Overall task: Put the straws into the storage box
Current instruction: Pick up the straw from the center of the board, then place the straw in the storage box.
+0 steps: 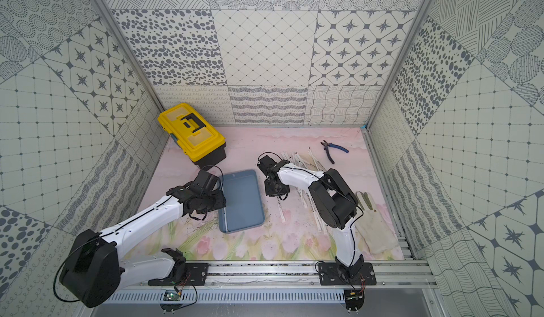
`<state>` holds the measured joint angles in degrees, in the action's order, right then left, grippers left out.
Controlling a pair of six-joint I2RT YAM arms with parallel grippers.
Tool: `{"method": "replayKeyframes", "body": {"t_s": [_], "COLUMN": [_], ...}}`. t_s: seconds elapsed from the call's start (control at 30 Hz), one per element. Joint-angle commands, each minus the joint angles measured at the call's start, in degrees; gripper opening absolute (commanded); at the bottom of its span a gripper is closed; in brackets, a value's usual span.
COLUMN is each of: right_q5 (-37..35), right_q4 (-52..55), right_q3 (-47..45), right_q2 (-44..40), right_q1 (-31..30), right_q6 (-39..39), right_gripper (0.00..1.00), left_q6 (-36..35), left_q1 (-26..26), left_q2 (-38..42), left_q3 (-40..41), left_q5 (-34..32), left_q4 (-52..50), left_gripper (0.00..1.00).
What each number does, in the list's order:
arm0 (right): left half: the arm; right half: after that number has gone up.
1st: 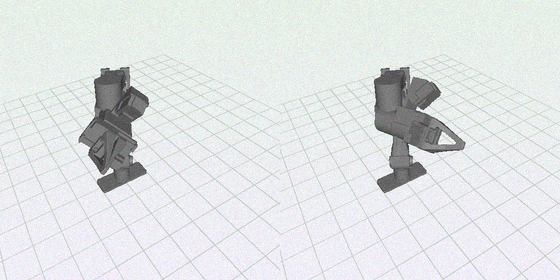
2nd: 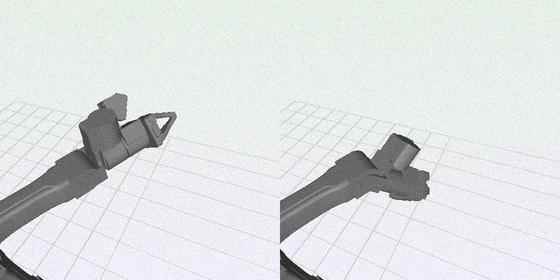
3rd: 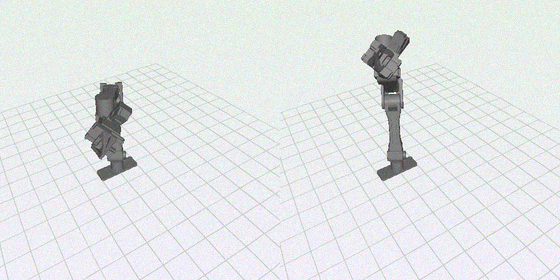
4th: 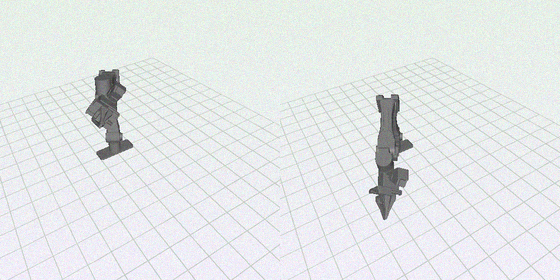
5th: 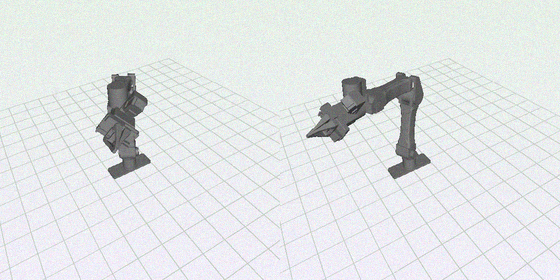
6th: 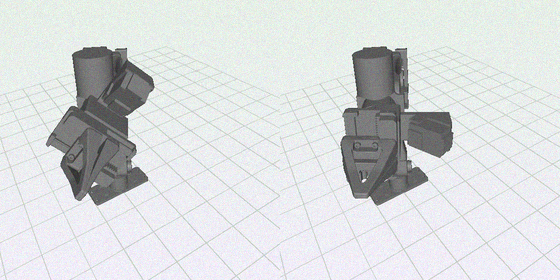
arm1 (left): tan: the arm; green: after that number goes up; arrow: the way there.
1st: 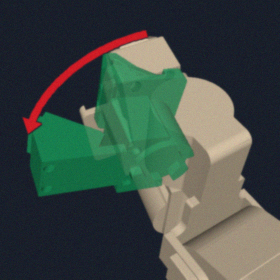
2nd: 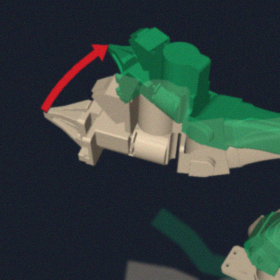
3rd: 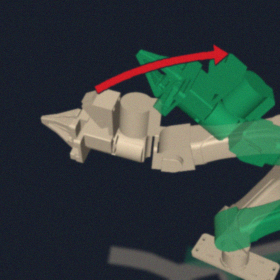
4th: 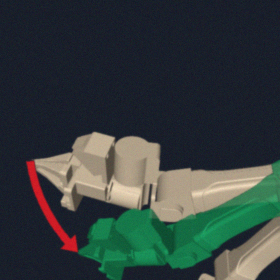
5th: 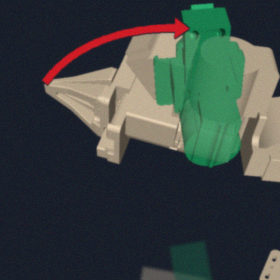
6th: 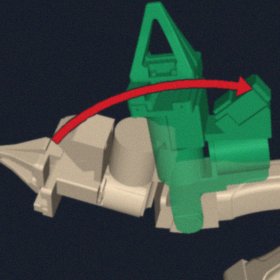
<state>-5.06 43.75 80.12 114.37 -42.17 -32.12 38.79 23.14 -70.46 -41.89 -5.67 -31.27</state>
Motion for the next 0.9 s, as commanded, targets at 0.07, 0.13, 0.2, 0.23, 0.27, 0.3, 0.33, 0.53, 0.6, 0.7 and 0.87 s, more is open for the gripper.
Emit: {"method": "replayKeyframes", "body": {"t_s": [0.07, 0.13, 0.2, 0.23, 0.27, 0.3, 0.33, 0.53, 0.6, 0.7, 0.87], "right_q5": [0.3, 0.1, 0.0, 0.0, 0.0, -0.1, -0.2, -1.8, -0.9, 1.5, 5.2], "right_q4": [0.1, -0.1, -0.8, -1.2, -1.7, -1.8, -1.7, 0.8, 2.3, 2.0, -5.8], "right_q3": [-0.1, -0.4, -1.0, -1.3, -1.6, -1.7, -1.7, 1.3, 3.4, 6.7, 13.0], "right_q2": [-1.6, -0.3, 0.9, 1.2, 1.4, 1.4, 1.0, -6.9, -8.7, -8.4, 0.3], "right_q1": [0.5, 0.5, 0.5, 0.4, 0.3, 0.2, 0.1, -1.6, -3.2, -7.1, -12.8], "right_q6": [-0.3, 0.3, 0.2, 0.1, 0.0, 0.0, 0.0, -0.7, -1.8, -5.1, -13.0], "right_gripper": [0.26, 0.25, 0.24, 0.22, 0.20, 0.18, 0.17, 0.10, 0.10, 0.11, 0.11], "left_q6": [1.9, 2.0, 1.9, 1.7, 1.5, 1.3, 1.2, -2.0, -3.7, -5.1, -3.7], "left_q1": [-1.2, -1.3, -1.3, -1.3, -1.3, -1.4, -1.7, -4.6, -5.1, -5.1, -5.2], "left_q2": [0.4, 0.4, 1.1, 1.4, 1.7, 1.9, 2.2, 5.1, 6.4, 7.2, 7.2], "left_q3": [1.4, 1.3, 1.2, 1.2, 1.1, 1.1, 1.2, -1.2, -3.1, -5.4, -2.5], "left_q5": [1.2, 1.4, 1.0, 0.6, 0.2, 0.0, -0.1, -1.1, -2.3, -3.2, -3.6], "left_q4": [1.8, 2.0, 1.8, 1.6, 1.3, 1.2, 1.1, -1.1, -2.8, -4.7, -3.2], "left_gripper": [0.62, 0.62, 0.62, 0.62, 0.62, 0.62, 0.61, 0.61, 0.61, 0.60, 0.56]}}
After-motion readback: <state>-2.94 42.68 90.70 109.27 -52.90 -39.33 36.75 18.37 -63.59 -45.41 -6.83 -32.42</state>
